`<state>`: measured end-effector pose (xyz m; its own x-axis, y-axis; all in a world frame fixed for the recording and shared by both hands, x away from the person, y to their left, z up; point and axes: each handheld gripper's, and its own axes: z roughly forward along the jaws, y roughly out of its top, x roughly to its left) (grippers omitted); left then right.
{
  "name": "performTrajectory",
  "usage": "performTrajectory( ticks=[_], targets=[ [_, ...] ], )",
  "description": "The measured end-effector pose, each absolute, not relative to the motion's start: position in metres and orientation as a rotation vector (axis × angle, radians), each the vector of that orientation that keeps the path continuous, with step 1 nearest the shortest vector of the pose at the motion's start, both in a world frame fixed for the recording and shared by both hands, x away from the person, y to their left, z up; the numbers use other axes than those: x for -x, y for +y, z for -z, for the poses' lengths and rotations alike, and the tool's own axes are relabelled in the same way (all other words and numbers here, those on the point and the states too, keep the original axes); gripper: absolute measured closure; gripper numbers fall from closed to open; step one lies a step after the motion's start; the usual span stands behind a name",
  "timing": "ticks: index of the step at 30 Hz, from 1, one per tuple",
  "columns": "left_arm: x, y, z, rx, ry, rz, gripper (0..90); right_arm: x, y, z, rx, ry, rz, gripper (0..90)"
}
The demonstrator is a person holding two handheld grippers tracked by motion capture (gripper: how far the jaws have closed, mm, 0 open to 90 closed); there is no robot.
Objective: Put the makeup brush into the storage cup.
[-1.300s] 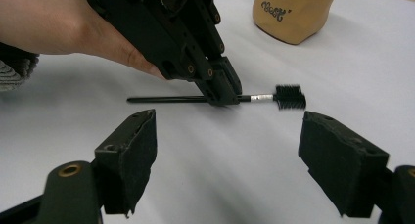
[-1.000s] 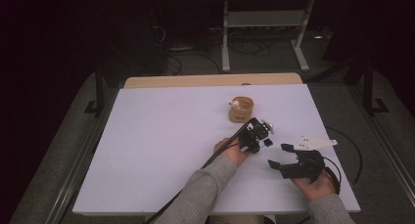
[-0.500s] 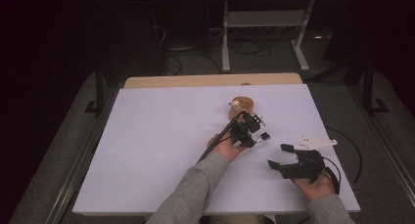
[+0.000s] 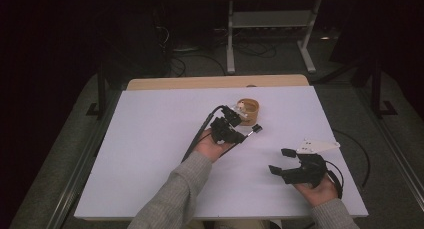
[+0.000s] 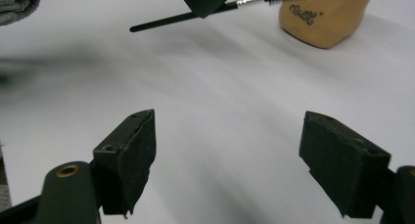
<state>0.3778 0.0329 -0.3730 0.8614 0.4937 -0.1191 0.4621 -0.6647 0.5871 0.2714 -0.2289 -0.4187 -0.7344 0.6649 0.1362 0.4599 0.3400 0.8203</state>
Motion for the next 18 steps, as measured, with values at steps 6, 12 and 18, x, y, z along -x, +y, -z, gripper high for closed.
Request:
performTrajectory(
  ticks=[6,12,18],
  targets=[
    [-0.372,0.07,0.368,-2.294,0.736,-0.02,85.7,-0.272,-0.22,0.415,-1.013,2.403,-1.398,20.4],
    [-0.367,0.093,0.361,-2.236,0.743,-0.032,85.7,-0.276,-0.2,0.408,-0.956,2.465,-1.427,20.9],
    [-0.364,0.117,0.354,-2.134,0.749,0.018,85.7,-0.281,-0.179,0.396,-0.911,2.523,-1.466,22.9]
  ],
)
